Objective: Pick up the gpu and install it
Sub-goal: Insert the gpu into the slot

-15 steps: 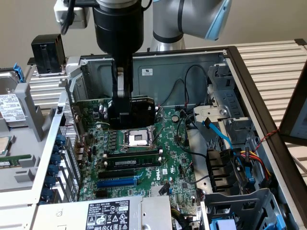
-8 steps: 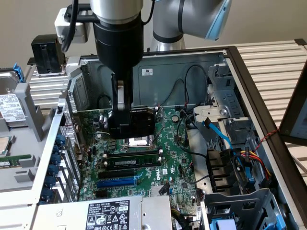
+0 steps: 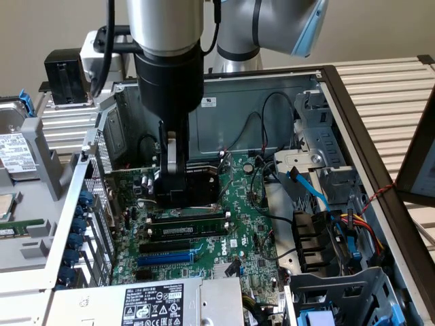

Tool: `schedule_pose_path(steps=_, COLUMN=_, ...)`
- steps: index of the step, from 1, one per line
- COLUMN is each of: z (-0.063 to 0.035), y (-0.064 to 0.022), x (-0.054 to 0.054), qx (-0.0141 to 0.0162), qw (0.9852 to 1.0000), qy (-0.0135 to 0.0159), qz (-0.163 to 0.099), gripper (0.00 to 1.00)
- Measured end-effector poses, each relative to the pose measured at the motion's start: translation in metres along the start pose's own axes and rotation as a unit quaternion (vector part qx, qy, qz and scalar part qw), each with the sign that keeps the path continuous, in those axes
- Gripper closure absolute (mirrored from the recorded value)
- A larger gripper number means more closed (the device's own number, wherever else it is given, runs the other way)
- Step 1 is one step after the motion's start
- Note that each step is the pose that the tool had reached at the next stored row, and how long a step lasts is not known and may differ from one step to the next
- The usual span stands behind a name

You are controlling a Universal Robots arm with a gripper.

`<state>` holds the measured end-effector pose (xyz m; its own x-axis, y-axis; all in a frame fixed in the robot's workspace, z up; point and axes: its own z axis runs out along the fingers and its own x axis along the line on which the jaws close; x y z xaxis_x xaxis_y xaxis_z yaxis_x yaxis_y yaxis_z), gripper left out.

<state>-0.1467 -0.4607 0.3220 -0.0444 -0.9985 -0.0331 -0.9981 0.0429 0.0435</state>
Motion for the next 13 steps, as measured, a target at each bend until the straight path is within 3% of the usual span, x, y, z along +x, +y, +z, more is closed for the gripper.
schedule_pose_path(steps=13, z=0.0233, y=0.0006, x=0.006, qx=-0.0027, qw=1.0000, qy=0.0001, qz=0.000, gripper=0.73)
